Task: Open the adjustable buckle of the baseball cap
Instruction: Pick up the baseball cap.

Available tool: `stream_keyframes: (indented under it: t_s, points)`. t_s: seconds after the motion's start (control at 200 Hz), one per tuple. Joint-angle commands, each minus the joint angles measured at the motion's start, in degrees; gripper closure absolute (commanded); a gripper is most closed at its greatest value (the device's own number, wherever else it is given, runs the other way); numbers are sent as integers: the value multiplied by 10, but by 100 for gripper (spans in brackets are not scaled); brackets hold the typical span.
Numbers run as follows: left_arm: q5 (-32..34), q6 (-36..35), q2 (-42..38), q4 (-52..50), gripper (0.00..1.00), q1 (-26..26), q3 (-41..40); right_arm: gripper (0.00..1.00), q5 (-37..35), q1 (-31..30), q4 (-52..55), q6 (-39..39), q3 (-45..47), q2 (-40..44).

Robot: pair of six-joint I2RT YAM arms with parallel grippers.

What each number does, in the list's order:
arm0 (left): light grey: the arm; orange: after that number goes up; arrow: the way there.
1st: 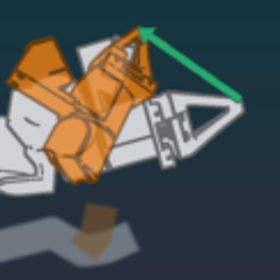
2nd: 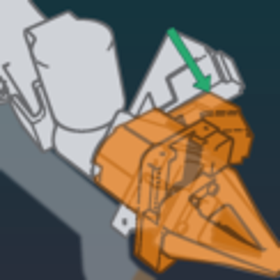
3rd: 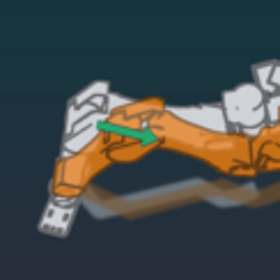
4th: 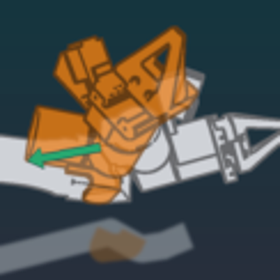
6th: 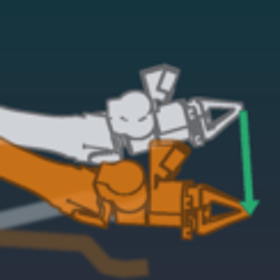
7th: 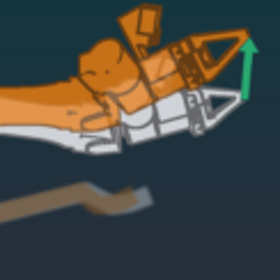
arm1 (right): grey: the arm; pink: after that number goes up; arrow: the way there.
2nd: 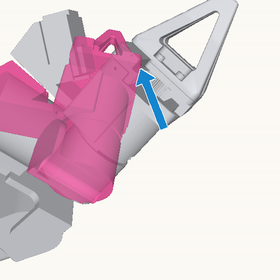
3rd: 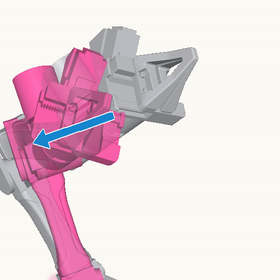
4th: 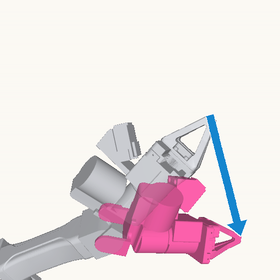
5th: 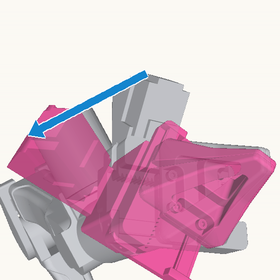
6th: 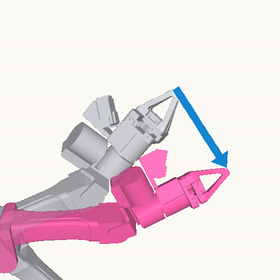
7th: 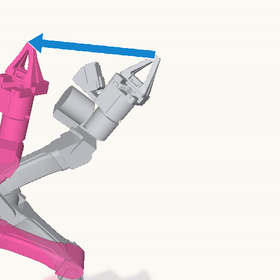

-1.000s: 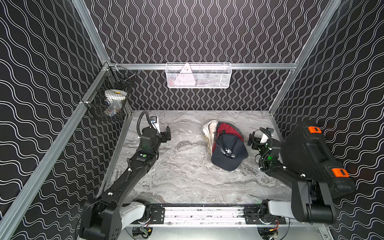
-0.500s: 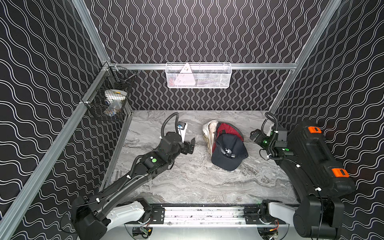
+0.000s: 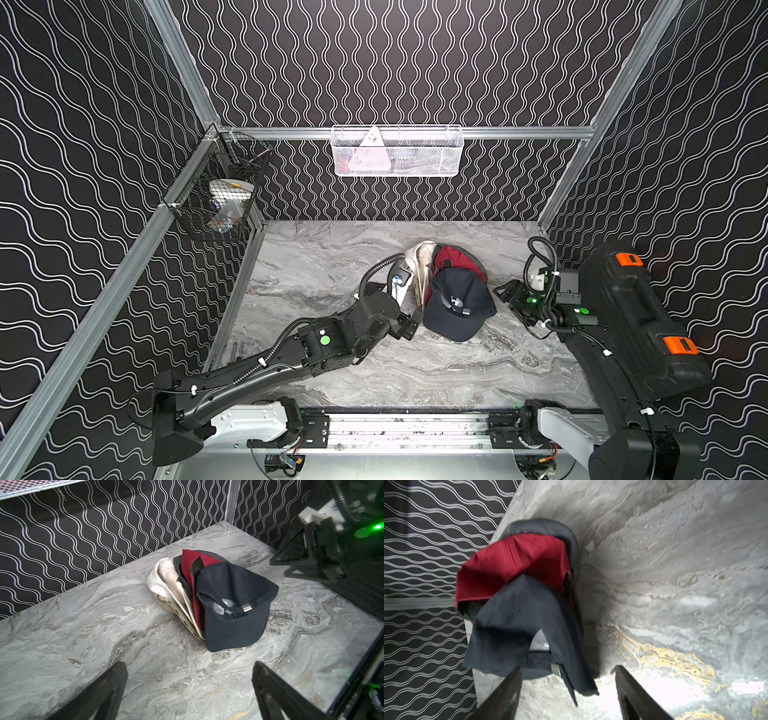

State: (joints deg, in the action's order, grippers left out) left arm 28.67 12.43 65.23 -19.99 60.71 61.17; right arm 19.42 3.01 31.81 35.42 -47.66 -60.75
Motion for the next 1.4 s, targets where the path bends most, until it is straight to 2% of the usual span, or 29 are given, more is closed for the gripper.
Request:
stream_keyframes:
  t_s: [0.0, 0.175, 0.34, 0.49, 0.66, 0.921, 0.971, 1.056, 1.116, 1.391]
  points:
    - [24, 31, 2, -14, 2, 19, 2, 33, 30, -1, 35, -12, 1, -9]
    - [47, 47, 6, -29, 2, 51, -6, 29, 24, -1, 34, -27, 10, -32]
    - [46, 58, -5, -23, 2, 57, -22, 24, 12, 0, 25, -38, 11, -54]
    - [39, 60, -5, -20, 2, 57, -25, 26, 22, -1, 8, -40, 7, -80]
    - [34, 57, -2, -10, 3, 57, -30, 32, 35, -1, -13, -35, 0, -99]
    - [26, 59, -1, 2, 3, 57, -30, 57, 76, -1, -38, -43, -13, -138]
    - [25, 60, 2, 0, 3, 58, -25, 66, 85, -1, -40, -46, -13, -141]
    - [23, 59, 10, -6, 4, 57, -14, 89, 93, -1, -40, -49, -14, -144]
    - [22, 61, 13, -8, 4, 57, -10, 100, 98, -2, -34, -52, -20, -140]
    - [21, 70, 33, -23, 7, 58, 14, 100, 111, -21, 15, -48, -53, -82]
